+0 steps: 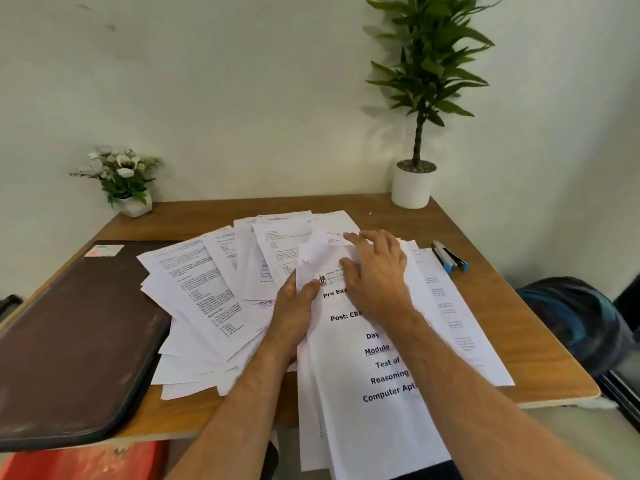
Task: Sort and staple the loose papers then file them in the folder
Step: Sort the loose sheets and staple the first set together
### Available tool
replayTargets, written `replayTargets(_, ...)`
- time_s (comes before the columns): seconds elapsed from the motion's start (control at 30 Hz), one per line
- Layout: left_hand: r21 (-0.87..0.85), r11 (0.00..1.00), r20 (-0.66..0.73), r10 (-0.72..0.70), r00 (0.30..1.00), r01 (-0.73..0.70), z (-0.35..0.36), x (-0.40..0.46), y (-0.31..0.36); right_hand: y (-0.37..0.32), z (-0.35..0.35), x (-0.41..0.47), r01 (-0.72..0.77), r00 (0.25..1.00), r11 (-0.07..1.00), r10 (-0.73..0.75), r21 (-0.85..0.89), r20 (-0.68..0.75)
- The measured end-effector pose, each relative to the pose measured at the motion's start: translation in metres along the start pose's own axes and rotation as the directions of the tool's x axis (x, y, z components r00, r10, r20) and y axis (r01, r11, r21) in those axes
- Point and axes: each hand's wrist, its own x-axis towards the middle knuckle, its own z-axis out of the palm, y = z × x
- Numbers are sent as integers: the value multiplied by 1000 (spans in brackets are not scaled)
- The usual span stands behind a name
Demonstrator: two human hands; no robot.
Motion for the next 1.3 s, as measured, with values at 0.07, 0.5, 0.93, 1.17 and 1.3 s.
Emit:
replayTargets(0.07, -47, 999, -18, -26, 1000, 25, -1, 4, -7, 14, 0, -1, -153, 988, 988, 153, 18, -24)
replayTargets(0.5, -155, 981, -54, -123, 991, 113, -4, 9, -18, 62, -36, 6, -621, 782, 585, 420, 522, 460)
replayTargets(0.93, -297, 928, 98, -204, 974, 225, -6, 8, -17, 52, -50, 2, -525, 837, 770, 390, 363, 383)
replayTargets(1.17, -352, 886, 85, -292, 953, 303, -8, 12, -18, 36, -61, -4, -416, 862, 828, 226, 377, 455)
replayTargets(1.3, -324, 903, 77, -274, 959, 284, -9, 12, -19, 54, -54, -1, -455, 886, 823, 380, 340, 267)
